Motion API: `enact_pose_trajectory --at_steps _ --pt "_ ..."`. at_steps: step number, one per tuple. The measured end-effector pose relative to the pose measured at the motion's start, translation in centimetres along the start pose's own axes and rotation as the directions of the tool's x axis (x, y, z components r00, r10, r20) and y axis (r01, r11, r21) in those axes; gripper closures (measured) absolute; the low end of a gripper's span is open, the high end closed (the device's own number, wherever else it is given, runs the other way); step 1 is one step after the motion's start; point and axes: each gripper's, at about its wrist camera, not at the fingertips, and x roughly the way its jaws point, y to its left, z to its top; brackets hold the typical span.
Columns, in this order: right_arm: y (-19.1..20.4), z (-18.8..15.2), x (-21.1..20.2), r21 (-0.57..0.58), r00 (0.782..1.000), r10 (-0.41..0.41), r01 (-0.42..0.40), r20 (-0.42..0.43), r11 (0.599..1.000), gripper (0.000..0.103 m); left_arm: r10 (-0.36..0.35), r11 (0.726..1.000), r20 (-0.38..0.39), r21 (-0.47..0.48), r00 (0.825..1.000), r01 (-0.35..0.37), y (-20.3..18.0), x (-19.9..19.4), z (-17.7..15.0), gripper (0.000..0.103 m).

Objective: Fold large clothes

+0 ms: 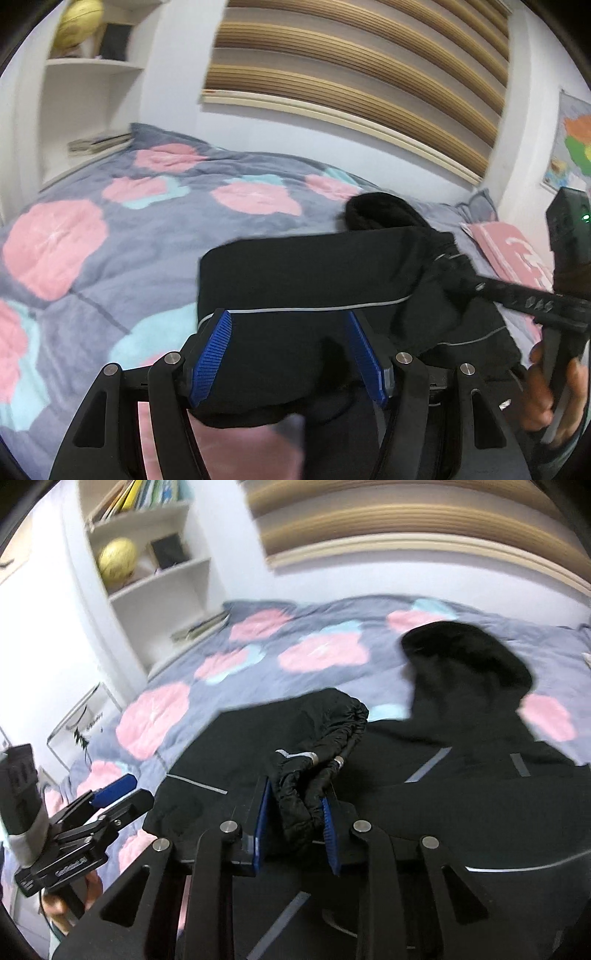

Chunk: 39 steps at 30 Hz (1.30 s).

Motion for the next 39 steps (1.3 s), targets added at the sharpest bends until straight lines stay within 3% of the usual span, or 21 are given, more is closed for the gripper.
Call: enact_pose_trajectory --at_steps 6,13,15,18,22,24,28,30,32,35,39 --pt "-8.1 0.6 -7.6 0.037 0.991 -0.11 0.108 0.075 0.993 0.074 -0.094 0.993 -0.085 0.063 0.992 0.1 -6.8 3.3 1.1 0.037" --pt "-17.9 -1.4 -12.9 0.105 0.958 -0.276 0.267 0.084 0.958 0.074 -0.171 0.966 -0.246 0.151 0.954 0.212 -14.1 8.4 0.5 0.037" --pt "-20.3 -2.3 -13.1 0.124 0.948 -0.311 0.301 0.064 0.945 0.074 -0.16 0.961 -0.271 0.178 0.949 0.212 -15.6 9.6 -0.2 0.037" --pt "-24.2 -4.7 -11.9 0.172 0.95 -0.313 0.311 -0.02 0.935 0.074 -0.161 0.962 -0.365 0.15 0.917 0.229 -16.7 13.2 -2.0 0.037" --pt "-27.6 -8.6 -8.6 0.226 0.944 -0.291 0.321 -0.157 0.92 0.073 -0.103 0.97 -0.46 0.151 0.882 0.192 -16.5 17.2 -4.9 0.037" --pt "-28.6 -10.2 -7.3 0.251 0.934 -0.283 0.334 -0.218 0.908 0.065 -0.068 0.966 -0.469 0.19 0.88 0.175 -16.8 17.8 -5.2 0.037" --pt "-29.3 -11.1 -7.5 0.305 0.935 -0.229 0.31 -0.273 0.901 0.06 -0.028 0.959 -0.488 0.233 0.873 0.161 -17.2 17.3 -5.0 0.037" --pt "-29.0 -10.6 -8.9 0.32 0.926 -0.251 0.338 -0.282 0.885 0.047 -0.038 0.957 -0.471 0.236 0.881 0.168 -17.3 16.1 -4.3 0.037" --pt "-27.8 -9.6 -10.6 0.288 0.911 -0.333 0.396 -0.244 0.872 0.041 -0.098 0.956 -0.427 0.211 0.899 0.205 -17.1 14.1 -3.5 0.037" --pt "-24.9 -8.1 -11.8 0.2 0.902 -0.401 0.427 -0.158 0.882 0.039 -0.167 0.966 -0.338 0.134 0.926 0.223 -15.9 12.2 -1.8 0.037" --pt "-22.8 -7.5 -9.4 0.107 0.89 -0.433 0.449 -0.144 0.887 0.039 -0.099 0.989 -0.379 0.067 0.92 0.134 -13.9 15.0 -2.1 0.037"
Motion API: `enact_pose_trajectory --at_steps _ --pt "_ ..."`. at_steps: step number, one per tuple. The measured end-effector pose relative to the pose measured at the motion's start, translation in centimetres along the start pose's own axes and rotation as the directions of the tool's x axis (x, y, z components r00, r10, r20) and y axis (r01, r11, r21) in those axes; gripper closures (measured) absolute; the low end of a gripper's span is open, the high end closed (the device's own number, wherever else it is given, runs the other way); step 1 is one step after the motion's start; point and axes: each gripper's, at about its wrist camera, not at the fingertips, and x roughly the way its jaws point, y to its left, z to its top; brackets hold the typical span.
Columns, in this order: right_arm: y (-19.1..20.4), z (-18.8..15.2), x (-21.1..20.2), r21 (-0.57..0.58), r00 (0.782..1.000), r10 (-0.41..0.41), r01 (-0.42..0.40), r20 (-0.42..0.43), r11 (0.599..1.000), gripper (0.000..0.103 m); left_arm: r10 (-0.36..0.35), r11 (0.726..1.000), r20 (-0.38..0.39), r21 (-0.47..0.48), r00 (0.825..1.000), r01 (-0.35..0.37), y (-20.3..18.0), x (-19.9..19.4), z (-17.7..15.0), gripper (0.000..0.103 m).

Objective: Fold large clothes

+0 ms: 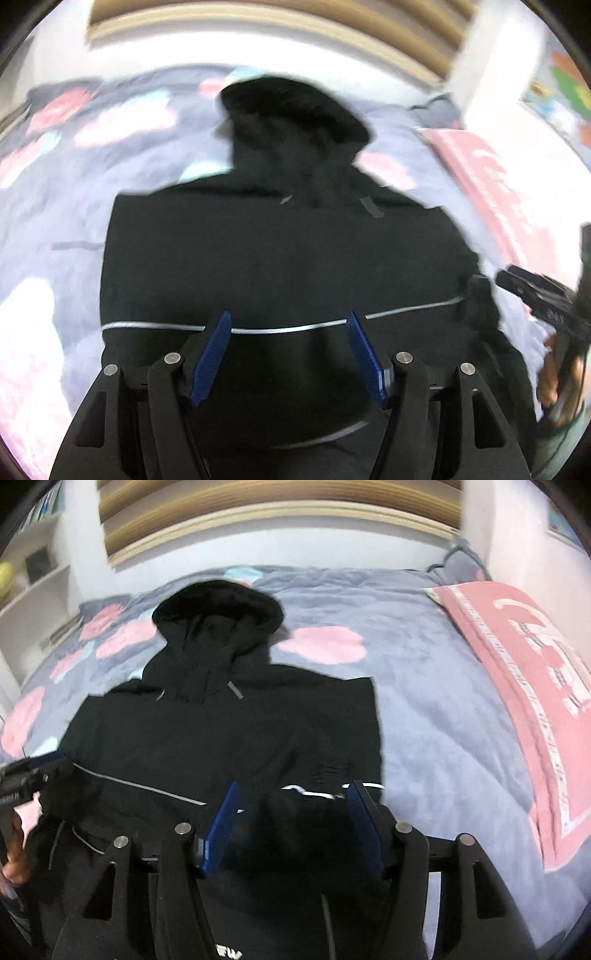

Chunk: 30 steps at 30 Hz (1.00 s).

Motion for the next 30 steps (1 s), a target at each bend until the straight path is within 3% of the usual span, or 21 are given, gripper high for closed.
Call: enact_pose_trajectory --at_steps 3,5,6,10,16,23,26,30 --pt "0.6 -0.8 3.3 -0.024 0.998 -0.052 0.051 -0.033 0.998 0.039 0.05 0.999 -0.041 -0.019 0.998 -0.051 1.3 2.9 -1.1 0.037" --pt "-0.1 -1.8 5.5 -0.033 0.994 -0.076 0.073 -0.083 0.997 0.04 0.079 0.997 -0.026 0.004 0.997 -0.079 1.0 3.4 -1.6 0.037" --pt "-0.6 -2.7 7.0 -0.029 0.991 -0.057 0.054 -0.119 0.998 0.039 0.094 0.996 -0.023 0.011 0.995 -0.094 0.7 3.6 -1.6 0.037" --pt "-2.2 -3.4 7.8 0.048 0.994 0.035 -0.031 -0.106 0.998 0.038 0.162 0.986 -0.01 0.037 0.987 -0.161 -0.2 4.4 -2.2 0.037" --pt "-1.0 -4.8 7.4 -0.016 0.999 -0.031 0.031 -0.016 0.999 0.037 0.153 0.986 0.059 0.056 0.987 -0.156 0.1 3.9 -3.1 0.037" --pt "-1.5 -5.3 6.9 0.012 1.0 0.002 -0.002 0.001 1.0 0.036 0.147 0.986 0.117 0.068 0.982 -0.155 -0.1 3.2 -3.7 0.036" --pt "-1.2 -4.9 7.0 0.005 1.0 0.001 -0.001 -0.027 1.0 0.035 0.123 0.989 0.077 0.075 0.989 -0.129 0.0 2.6 -3.2 0.035" --pt "-1.7 -2.9 6.4 0.04 0.986 0.039 -0.033 -0.164 0.999 0.035 0.054 0.998 0.002 0.036 0.999 -0.054 -0.1 -0.2 -1.3 0.035"
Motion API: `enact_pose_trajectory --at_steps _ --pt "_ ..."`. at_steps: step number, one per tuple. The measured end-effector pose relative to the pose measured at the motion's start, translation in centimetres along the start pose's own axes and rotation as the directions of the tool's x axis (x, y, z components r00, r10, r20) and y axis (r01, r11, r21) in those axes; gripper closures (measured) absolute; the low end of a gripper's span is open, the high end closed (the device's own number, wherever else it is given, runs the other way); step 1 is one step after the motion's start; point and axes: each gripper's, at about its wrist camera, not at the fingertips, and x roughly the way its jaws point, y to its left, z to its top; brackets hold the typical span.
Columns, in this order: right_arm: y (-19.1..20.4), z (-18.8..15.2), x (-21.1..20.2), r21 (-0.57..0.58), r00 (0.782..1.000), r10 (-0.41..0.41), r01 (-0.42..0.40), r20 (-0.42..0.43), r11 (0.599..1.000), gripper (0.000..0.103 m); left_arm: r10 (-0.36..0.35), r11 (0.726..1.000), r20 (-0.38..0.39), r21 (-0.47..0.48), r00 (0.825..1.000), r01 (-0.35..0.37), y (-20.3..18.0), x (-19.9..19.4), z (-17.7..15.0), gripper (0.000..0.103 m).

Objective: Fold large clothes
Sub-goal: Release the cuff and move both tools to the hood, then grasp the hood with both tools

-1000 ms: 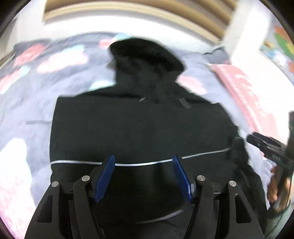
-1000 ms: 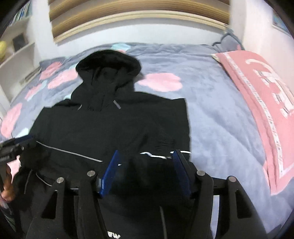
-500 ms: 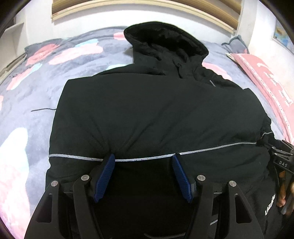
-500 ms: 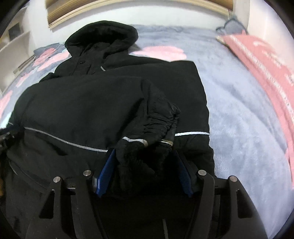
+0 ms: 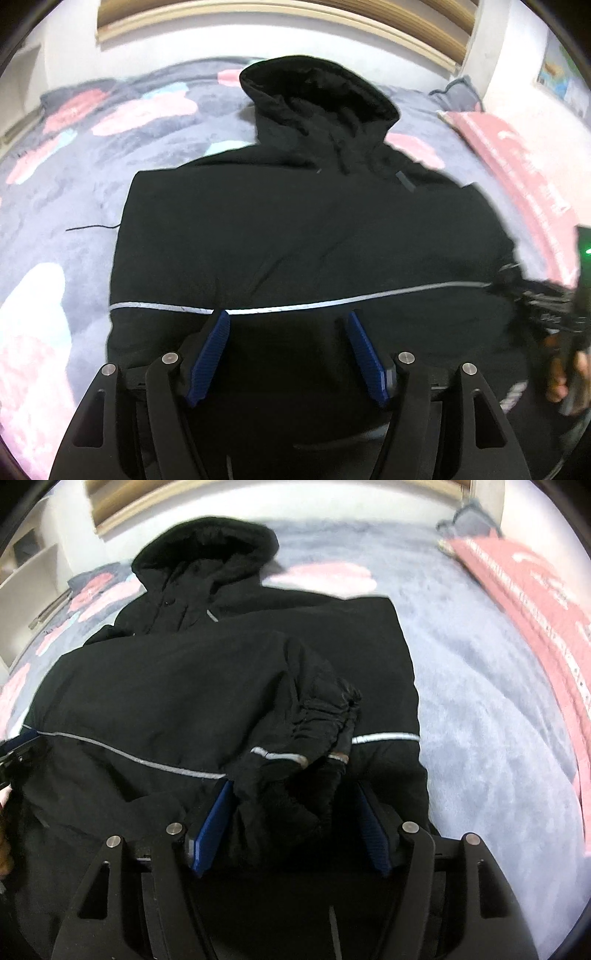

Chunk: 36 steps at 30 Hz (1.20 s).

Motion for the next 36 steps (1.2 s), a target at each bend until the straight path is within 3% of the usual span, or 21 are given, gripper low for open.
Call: enact_pose_trajectory --at_steps 3,6,11,17,23,32,36 --pt "-0.4 2.2 -2.2 0.041 0.997 0.03 -0.027 -0.071 0.999 0.034 -0.005 1.0 0.008 0.001 1.0 0.005 -0.5 -3.9 2.7 0.035" --pt "-0.5 4.7 -5.9 0.068 0.997 0.039 -0.034 -0.065 0.997 0.034 -0.029 1.0 0.03 -0.002 0.999 0.029 -0.9 -7.7 5.9 0.035" --pt "0.1 10.9 -12.8 0.103 0.998 0.067 -0.069 0.02 0.992 0.03 -0.07 0.997 0.083 -0.019 0.994 0.071 -1.4 -12.2 11.4 0.035" --pt "1.8 18.0 -15.7 0.088 0.99 0.087 -0.097 0.115 0.991 0.024 -0.04 0.999 0.144 -0.027 0.989 0.044 -1.1 -13.4 17.7 0.035" --pt "3.1 23.5 -10.8 0.091 0.991 0.117 -0.122 0.064 0.988 0.024 -0.013 0.997 0.104 -0.071 0.995 0.02 1.1 -8.1 23.3 0.035" --pt "2.2 28.7 2.6 0.125 0.994 0.103 -0.098 -0.037 0.987 0.024 -0.004 0.99 -0.038 -0.144 0.999 -0.002 4.5 7.5 28.1 0.035" --pt "1.8 30.6 7.6 0.139 0.991 0.113 -0.103 -0.065 0.985 0.024 -0.012 0.984 -0.083 -0.18 0.997 -0.003 5.6 12.4 29.1 0.035"
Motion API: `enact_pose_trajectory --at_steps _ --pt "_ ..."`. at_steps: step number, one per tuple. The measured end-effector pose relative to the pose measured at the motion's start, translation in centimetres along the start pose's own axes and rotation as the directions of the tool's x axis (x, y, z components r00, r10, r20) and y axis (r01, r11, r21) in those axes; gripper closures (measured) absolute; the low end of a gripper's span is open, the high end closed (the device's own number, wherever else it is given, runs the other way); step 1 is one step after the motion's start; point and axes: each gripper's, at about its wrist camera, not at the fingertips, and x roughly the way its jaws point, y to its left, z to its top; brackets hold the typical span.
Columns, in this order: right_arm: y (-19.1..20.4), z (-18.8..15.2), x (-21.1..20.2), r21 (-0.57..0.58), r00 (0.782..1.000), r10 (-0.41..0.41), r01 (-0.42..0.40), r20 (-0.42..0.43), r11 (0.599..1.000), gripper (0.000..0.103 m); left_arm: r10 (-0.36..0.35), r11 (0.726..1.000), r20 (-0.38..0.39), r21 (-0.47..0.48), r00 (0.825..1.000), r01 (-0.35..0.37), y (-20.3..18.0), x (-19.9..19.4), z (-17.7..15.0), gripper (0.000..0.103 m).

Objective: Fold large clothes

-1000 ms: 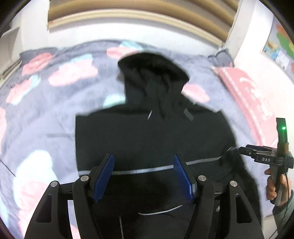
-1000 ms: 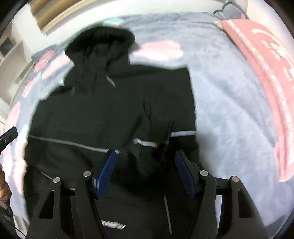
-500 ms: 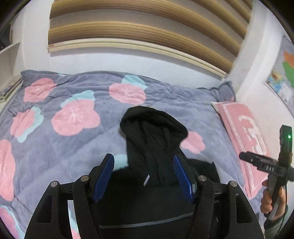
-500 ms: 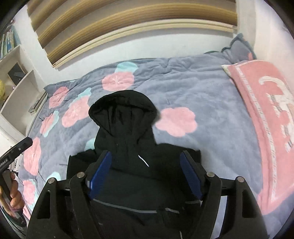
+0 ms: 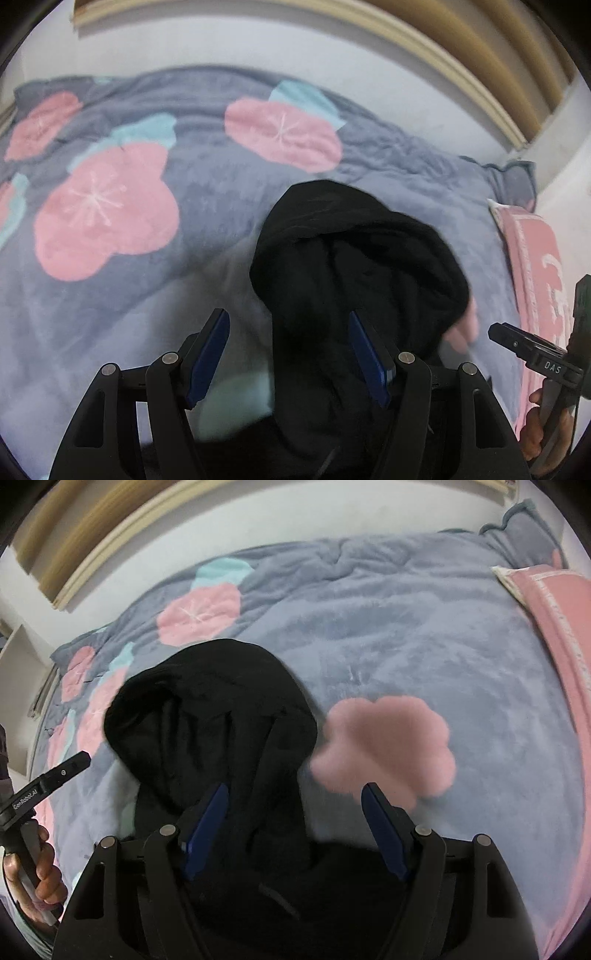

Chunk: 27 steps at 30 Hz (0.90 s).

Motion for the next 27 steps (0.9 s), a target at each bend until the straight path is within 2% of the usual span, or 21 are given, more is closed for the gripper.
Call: enact_pose_trajectory --at_steps 4,5,6,8,10,11,12,13,15,18,19,20,22,24,25,27 --pt "-0.6 1.8 4.1 0.014 1.0 0.005 -0.004 -0.027 1.0 0.025 0.026 1.0 -0.03 -0.011 0.999 -0.026 0.4 4.2 1.0 0.035" --pt "-0.6 2.1 4.7 0.018 0.999 0.005 -0.004 -0.031 1.0 0.03 0.032 0.999 -0.033 -0.012 0.999 -0.033 0.4 5.0 1.2 0.035" --pt "-0.6 2.5 5.8 0.023 0.999 0.012 -0.011 -0.04 1.0 0.044 0.041 0.999 -0.036 -0.015 0.999 -0.041 0.5 5.8 1.4 0.035" --pt "-0.1 2.9 7.2 0.015 0.998 0.014 -0.013 -0.056 1.0 0.056 0.058 0.998 -0.048 -0.019 0.997 -0.059 0.8 7.3 1.8 0.037" --pt "0.5 2.9 7.9 -0.012 0.999 -0.023 0.023 -0.045 1.0 0.067 0.068 0.998 -0.068 -0.01 0.995 -0.069 1.1 8.5 2.0 0.084" --pt "1.0 2.9 7.7 -0.051 0.997 -0.069 0.068 -0.02 0.996 0.079 0.051 0.999 -0.08 -0.01 0.995 -0.052 1.3 8.6 2.0 0.094" --pt "1.2 2.7 7.2 -0.079 0.996 -0.087 0.087 0.008 0.993 0.09 0.042 0.999 -0.067 -0.008 0.997 -0.042 1.5 8.3 2.0 0.094" --pt "1.2 2.7 6.6 -0.092 0.996 -0.09 0.093 0.028 0.991 0.092 0.008 1.0 -0.029 0.004 1.0 -0.008 1.8 7.0 1.9 0.095" --pt "0.2 2.6 3.9 -0.086 0.995 -0.039 0.046 0.088 0.995 0.094 -0.048 0.999 0.021 0.016 0.999 0.047 2.1 4.6 1.6 0.095" --pt "-1.3 2.3 1.2 -0.057 0.991 0.023 -0.016 0.132 0.998 0.095 -0.186 0.982 0.119 -0.002 0.975 0.187 3.8 0.1 0.4 0.095" --pt "-1.5 2.2 1.0 -0.057 0.99 0.034 -0.027 0.135 0.998 0.095 -0.202 0.978 0.117 -0.021 0.972 0.206 4.3 -0.1 0.0 0.094" --pt "-1.9 1.9 1.1 -0.06 0.99 0.042 -0.034 0.135 0.998 0.095 -0.201 0.977 0.09 -0.052 0.975 0.206 5.2 0.7 -0.6 0.093" --pt "-2.5 1.3 3.0 -0.065 0.995 0.02 -0.013 0.095 0.998 0.095 -0.154 0.984 -0.014 -0.099 0.988 0.151 6.4 4.4 -1.7 0.093" --pt "-3.0 0.5 6.6 -0.052 1.0 -0.012 0.013 0.018 0.999 0.095 -0.115 0.987 -0.11 -0.121 0.987 0.101 7.3 8.3 -3.0 0.092" --pt "-3.1 0.2 7.7 -0.053 1.0 -0.023 0.023 -0.001 0.998 0.095 -0.124 0.984 -0.136 -0.142 0.983 0.104 7.8 9.6 -3.6 0.09" --pt "-3.4 -0.8 10.3 -0.048 0.998 -0.027 0.025 -0.056 0.999 0.095 -0.164 0.974 -0.12 -0.18 0.979 0.141 8.6 10.2 -3.9 0.089"
